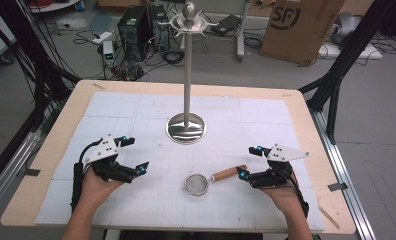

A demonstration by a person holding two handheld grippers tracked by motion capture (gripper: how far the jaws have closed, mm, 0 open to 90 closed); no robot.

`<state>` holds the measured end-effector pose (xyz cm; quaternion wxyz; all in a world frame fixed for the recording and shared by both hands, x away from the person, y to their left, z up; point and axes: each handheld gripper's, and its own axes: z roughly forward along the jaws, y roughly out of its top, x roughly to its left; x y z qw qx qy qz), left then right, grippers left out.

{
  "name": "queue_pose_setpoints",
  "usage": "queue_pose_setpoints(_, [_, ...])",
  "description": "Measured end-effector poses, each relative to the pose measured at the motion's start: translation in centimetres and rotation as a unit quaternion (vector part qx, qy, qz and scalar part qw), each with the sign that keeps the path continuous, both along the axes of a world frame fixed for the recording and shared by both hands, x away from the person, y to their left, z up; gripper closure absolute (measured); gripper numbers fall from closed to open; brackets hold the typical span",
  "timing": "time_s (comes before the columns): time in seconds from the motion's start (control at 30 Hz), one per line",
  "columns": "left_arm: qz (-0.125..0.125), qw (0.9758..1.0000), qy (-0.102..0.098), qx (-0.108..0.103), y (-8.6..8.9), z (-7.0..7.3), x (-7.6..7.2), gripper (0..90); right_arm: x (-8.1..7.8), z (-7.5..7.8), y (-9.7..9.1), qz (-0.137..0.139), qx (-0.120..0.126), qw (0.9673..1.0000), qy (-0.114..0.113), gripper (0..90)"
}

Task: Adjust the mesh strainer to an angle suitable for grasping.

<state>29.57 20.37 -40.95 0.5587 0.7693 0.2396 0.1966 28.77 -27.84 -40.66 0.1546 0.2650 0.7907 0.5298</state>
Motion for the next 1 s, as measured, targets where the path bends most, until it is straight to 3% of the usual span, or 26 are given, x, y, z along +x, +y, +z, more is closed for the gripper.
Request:
queue_pose_setpoints(0.13, [0.005, 1.0000, 0.002, 0.002, 0.0, 0.0, 0.0, 5.8, 0.0, -0.3, 0.1, 0.002, -0.003, 1.0000, 0.005, 14.4])
queue_pose_setpoints(0.43, [-0.001, 1.0000, -0.002, -0.003, -0.2, 0.1, -0.1, 5.9, -0.3, -0.5, 0.9, 0.016, -0.019, 0.9997, -0.008, 14.4])
queue_pose_setpoints(0.63, [0.000, 1.0000, -0.002, -0.003, -0.2, 0.1, 0.0, 5.9, 0.0, -1.4, 1.9, 0.025, -0.036, 0.9990, 0.010, 14.5])
queue_pose_setpoints(0.8, [0.000, 1.0000, 0.002, 0.000, -0.3, -0.1, 0.1, 5.9, 0.3, -2.5, 3.9, 0.057, -0.080, 0.9951, 0.017, 15.7])
queue_pose_setpoints(0.93, [-0.001, 1.0000, 0.003, -0.002, -0.3, -0.2, 0.1, 5.9, 0.7, -3.4, 4.8, 0.052, -0.122, 0.9910, 0.020, 18.5])
queue_pose_setpoints(1.0, [-0.001, 1.0000, 0.003, -0.001, -0.3, -0.2, 0.2, 5.9, 0.8, -3.6, 4.9, 0.051, -0.127, 0.9903, 0.024, 19.4])
